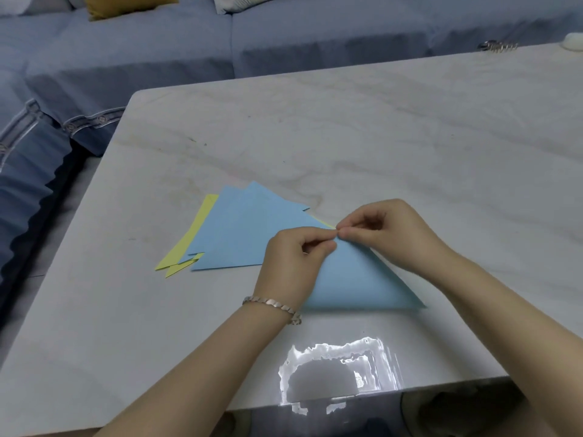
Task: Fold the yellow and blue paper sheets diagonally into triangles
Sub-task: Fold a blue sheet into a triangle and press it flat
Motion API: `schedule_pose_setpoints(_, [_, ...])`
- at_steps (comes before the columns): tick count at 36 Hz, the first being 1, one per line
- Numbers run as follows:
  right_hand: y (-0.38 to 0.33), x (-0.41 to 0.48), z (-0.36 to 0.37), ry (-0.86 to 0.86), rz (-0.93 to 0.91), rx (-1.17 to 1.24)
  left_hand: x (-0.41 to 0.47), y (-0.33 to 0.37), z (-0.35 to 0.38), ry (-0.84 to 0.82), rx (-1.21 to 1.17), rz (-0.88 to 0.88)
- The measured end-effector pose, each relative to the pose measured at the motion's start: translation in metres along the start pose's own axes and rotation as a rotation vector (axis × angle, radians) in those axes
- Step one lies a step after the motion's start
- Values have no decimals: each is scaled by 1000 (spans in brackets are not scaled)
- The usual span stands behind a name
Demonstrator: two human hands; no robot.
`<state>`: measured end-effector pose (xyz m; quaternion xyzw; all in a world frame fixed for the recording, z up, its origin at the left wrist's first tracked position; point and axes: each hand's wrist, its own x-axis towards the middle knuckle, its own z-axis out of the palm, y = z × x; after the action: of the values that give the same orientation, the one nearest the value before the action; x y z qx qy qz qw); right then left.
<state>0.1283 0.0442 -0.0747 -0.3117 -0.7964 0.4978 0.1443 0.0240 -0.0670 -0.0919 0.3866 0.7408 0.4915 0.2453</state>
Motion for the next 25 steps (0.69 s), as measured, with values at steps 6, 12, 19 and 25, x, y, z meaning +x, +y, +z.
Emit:
schedule_pose_setpoints(6, [21,34,5,8,18,-162,22,-18,10,-20,186,5])
schedule_pose_setpoints(12, [46,39,22,70,39,-202,15,-36,13,-225,649,387])
schedule_pose_setpoints(19, [57,34,34,168,-10,-283,-9,-58,17,-612,755,487])
schedule_pose_setpoints(25, [71,27,45,250,-92,-347,-22,-66,9,-704,849,490])
